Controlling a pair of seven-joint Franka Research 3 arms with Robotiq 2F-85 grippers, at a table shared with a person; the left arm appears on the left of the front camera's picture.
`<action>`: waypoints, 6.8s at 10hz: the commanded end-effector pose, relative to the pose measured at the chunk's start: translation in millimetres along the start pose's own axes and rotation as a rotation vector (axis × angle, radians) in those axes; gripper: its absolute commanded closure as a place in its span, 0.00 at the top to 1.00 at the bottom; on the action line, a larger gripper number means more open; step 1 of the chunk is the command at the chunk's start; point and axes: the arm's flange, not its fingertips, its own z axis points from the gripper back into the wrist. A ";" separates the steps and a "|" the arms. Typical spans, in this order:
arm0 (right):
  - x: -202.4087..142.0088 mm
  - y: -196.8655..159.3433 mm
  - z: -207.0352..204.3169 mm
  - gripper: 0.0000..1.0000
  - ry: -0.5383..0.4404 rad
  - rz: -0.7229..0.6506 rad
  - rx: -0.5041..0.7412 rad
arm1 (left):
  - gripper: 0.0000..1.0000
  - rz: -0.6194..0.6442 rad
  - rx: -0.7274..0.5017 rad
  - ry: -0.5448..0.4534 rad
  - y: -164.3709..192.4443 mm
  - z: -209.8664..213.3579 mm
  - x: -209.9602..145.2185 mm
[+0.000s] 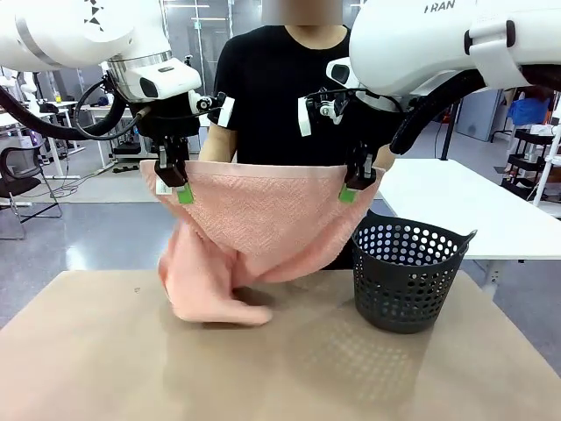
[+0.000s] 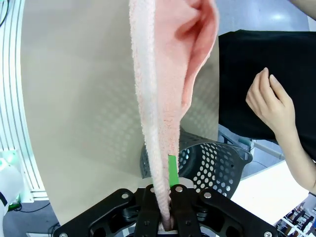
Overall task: Fold the towel.
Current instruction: Release the end of the 100 cm Hotel Towel you were holding and grab the top end of the folded side.
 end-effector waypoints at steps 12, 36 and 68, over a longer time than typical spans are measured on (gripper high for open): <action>-0.7 -1.4 0.1 0.00 0.006 0.011 -0.003 | 0.00 0.001 0.006 0.008 0.7 0.7 -0.5; -0.7 -1.4 0.1 0.00 0.006 0.011 -0.003 | 0.00 0.001 0.006 0.008 0.7 0.7 -0.5; -0.7 -1.4 0.1 0.00 0.006 0.011 -0.003 | 0.00 0.001 0.006 0.008 0.7 0.7 -0.5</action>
